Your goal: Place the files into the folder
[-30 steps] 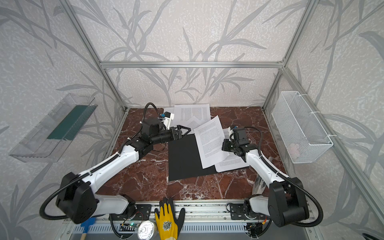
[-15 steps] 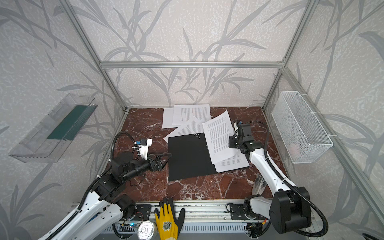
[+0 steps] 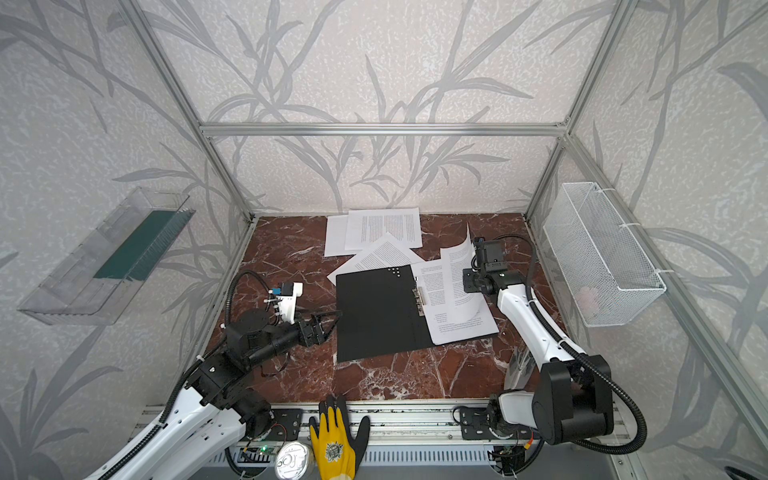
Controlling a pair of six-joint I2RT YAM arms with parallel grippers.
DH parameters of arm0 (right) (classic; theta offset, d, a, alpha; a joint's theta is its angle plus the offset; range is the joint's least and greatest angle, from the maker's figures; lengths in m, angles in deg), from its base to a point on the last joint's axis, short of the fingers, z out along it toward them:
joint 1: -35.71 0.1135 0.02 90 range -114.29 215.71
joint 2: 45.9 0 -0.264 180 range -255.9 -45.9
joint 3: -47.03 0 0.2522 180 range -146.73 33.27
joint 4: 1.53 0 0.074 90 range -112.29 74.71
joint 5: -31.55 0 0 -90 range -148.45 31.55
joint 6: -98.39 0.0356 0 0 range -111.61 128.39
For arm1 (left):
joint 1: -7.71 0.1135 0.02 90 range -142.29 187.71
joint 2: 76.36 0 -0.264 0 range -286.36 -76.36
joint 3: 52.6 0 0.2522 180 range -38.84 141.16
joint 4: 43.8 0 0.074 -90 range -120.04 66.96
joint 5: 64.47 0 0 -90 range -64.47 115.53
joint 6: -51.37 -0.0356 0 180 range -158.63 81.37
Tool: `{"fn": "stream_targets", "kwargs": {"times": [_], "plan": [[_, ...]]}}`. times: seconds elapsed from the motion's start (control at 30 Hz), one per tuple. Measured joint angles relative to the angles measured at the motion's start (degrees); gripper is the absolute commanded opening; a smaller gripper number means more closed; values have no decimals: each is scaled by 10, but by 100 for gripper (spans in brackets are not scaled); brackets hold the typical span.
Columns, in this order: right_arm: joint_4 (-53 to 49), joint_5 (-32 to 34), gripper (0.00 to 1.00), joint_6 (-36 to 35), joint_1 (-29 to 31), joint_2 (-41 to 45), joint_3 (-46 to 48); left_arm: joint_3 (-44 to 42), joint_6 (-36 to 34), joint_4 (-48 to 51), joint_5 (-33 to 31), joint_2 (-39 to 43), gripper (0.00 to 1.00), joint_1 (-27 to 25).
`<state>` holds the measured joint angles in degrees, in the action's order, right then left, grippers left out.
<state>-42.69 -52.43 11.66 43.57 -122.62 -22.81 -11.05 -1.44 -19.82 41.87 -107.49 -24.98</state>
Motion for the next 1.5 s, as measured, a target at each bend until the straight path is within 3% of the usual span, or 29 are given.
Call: {"fn": "stream_targets", "kwargs": {"times": [0.37, 0.67, 0.97, 1.33, 1.5], "plan": [[37, -47, 0, -40, 0, -35, 21, 0, 0, -4, -4, -9, 99, -2], [114, -123, 0, -39, -14, -36, 85, 0, 0, -5, -4, -15, 99, -2], [129, -197, 0, -53, -16, -61, 88, 0, 0, -9, -4, -14, 99, -2], [108, -222, 0, -81, -17, -87, 79, 0, 0, -10, -4, -14, 99, -2], [117, -231, 0, -82, -25, -50, 99, 0, 0, -13, -4, -14, 99, -2]]}}
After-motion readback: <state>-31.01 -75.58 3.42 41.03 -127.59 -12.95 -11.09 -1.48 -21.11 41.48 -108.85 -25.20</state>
